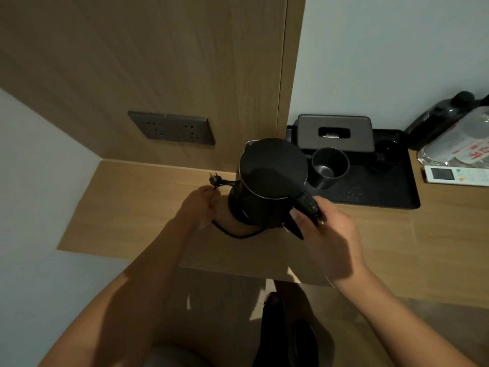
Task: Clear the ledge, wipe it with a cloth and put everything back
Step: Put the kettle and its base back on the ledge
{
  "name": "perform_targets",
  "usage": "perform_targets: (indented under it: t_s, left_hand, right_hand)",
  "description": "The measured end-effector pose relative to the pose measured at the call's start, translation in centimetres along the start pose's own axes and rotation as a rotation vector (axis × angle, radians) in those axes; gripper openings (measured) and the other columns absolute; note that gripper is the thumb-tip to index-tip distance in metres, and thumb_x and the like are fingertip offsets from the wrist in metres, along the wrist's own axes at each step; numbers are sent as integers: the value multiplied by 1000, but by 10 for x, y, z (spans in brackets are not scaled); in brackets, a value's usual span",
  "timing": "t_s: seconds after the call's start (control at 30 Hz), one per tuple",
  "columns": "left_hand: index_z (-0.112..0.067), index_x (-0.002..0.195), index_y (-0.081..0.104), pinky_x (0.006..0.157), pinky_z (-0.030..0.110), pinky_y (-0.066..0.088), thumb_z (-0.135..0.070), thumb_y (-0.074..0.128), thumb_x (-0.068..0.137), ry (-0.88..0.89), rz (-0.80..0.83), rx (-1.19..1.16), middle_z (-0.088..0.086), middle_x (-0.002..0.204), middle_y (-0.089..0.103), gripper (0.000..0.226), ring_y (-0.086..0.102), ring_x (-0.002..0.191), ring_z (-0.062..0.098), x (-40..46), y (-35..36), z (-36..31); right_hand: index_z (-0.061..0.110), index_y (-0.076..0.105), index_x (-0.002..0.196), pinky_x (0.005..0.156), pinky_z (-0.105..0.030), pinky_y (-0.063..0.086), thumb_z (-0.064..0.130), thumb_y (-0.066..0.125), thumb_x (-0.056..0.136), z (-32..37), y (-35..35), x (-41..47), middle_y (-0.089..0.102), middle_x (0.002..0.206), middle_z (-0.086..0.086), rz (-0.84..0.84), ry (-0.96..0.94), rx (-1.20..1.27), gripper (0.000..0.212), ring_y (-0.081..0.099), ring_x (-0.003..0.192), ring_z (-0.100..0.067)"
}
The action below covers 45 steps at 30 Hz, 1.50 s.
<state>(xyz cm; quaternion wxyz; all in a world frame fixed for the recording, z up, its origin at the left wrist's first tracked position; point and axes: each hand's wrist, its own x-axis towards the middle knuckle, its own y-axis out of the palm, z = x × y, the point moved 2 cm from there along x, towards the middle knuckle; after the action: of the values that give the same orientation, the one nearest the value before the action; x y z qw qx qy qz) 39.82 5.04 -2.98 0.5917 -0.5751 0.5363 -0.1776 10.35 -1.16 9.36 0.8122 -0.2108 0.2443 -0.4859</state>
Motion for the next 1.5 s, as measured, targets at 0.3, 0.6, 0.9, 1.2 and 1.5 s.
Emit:
perform_targets:
  t_s: [0.3,0.6,0.9,1.2,1.5]
  left_hand:
    - [-20,136,52,91,42,48,-29,56,97,-127,-199,-11,17,124,64,40,61,112,40,44,-1,5]
    - [-20,105,48,83,39,47,-27,70,88,-169,-253,-305,12,101,64,28,60,95,33,52,-13,-5]
    - [-47,87,63,91,46,57,-32,65,64,-106,-345,-738,9,108,67,28,67,95,26,32,-25,-5]
    - [-24,73,57,86,36,48,15,55,83,-49,-365,-611,7,97,58,40,56,92,23,-46,-55,-26]
    - [-22,71,57,85,42,52,13,53,76,-157,-421,-680,2,99,49,35,55,92,28,-62,-57,-14]
  right_hand:
    - [49,52,103,61,-21,46,42,63,89,-12,-3,-9,61,83,25,-57,-16,16,19,60,77,7]
    - [39,57,104,54,-23,41,44,61,84,-24,-31,-24,63,84,21,-161,36,33,21,59,62,-3]
    - [39,62,91,45,-19,35,33,67,90,-31,-61,-31,62,60,13,-231,44,119,8,45,43,-7]
    - [29,62,106,65,-27,49,32,66,93,-13,-59,-12,64,85,13,-174,-21,104,14,61,76,-3]
    - [24,64,104,63,-31,43,39,60,94,3,15,25,65,84,7,-17,-64,4,19,61,79,-14]
